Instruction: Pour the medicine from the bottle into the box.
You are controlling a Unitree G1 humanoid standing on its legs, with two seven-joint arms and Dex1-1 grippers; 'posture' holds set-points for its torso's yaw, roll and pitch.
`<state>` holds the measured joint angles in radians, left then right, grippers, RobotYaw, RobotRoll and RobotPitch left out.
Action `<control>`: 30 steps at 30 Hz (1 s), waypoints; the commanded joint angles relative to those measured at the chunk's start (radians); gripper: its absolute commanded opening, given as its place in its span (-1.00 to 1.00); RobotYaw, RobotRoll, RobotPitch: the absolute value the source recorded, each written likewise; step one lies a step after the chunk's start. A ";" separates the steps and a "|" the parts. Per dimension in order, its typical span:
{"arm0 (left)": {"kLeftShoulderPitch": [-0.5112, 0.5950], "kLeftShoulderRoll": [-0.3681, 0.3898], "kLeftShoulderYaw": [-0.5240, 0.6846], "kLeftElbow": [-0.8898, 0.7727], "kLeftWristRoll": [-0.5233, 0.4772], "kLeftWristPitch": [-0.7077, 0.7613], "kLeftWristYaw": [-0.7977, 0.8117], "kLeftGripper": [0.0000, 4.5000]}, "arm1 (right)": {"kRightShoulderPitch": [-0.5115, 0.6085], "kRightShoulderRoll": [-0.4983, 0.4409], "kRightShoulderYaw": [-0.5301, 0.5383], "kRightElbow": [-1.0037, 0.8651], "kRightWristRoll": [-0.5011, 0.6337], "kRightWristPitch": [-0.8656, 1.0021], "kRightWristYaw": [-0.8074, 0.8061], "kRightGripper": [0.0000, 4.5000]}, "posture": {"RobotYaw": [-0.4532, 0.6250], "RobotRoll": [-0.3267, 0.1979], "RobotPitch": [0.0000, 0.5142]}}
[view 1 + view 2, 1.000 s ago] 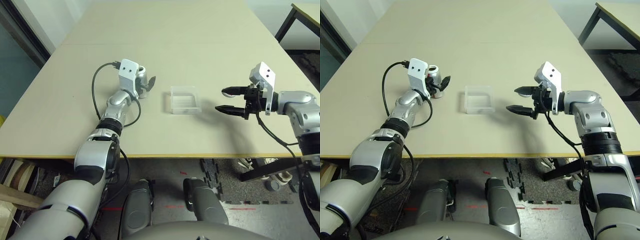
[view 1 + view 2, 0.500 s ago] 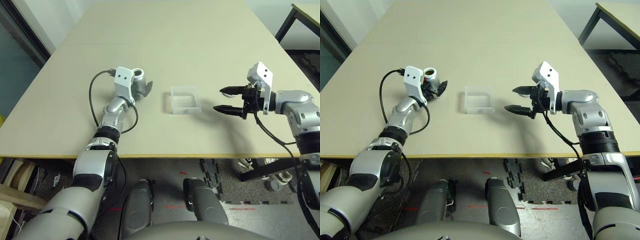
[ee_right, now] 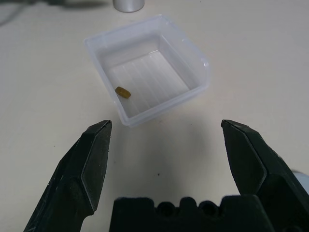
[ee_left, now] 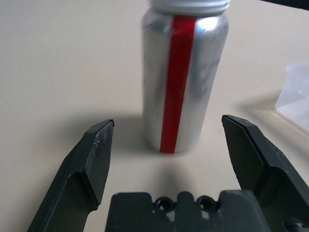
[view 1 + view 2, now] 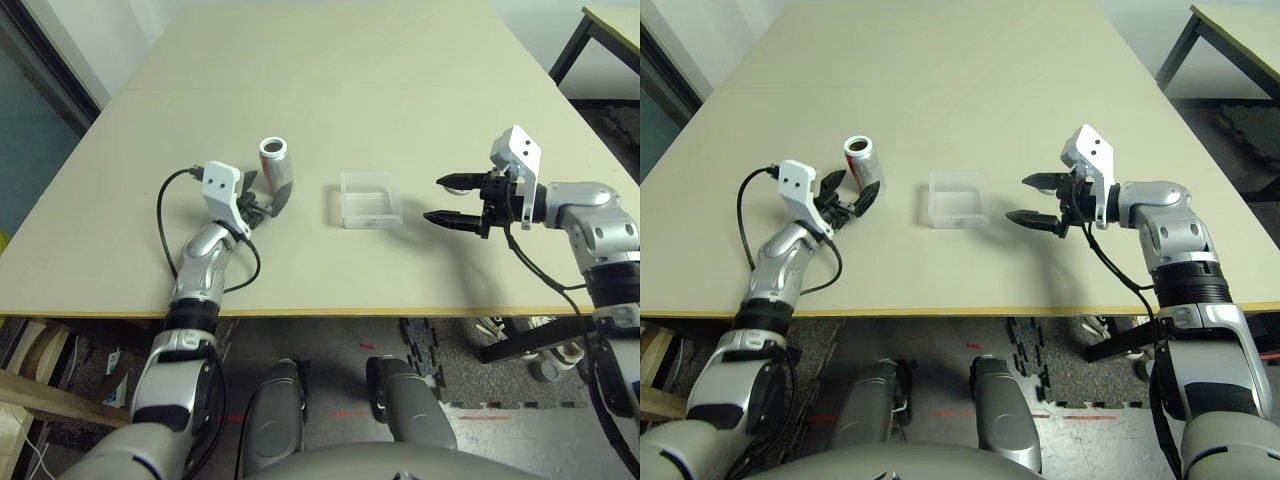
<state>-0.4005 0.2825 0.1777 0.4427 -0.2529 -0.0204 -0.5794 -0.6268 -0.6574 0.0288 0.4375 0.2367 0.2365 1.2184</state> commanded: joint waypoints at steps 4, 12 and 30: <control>0.148 0.081 0.071 -0.254 -0.101 0.178 0.004 0.99 | 0.008 0.013 -0.024 0.042 -0.006 -0.039 -0.054 1.00 | -0.27 0.25 -0.51; 0.165 0.213 0.197 -0.288 -0.165 0.268 0.025 0.99 | 0.024 0.045 -0.102 0.085 0.009 -0.082 -0.204 1.00 | -0.23 0.25 -0.49; -0.260 0.449 0.218 0.394 -0.037 0.057 0.034 0.99 | 0.039 0.030 -0.355 0.242 0.003 -0.213 -0.675 1.00 | -0.34 0.25 -0.45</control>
<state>-0.6449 0.7227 0.4082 0.7817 -0.3107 0.0677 -0.5457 -0.5995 -0.6199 -0.3031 0.6549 0.2415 0.0399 0.5747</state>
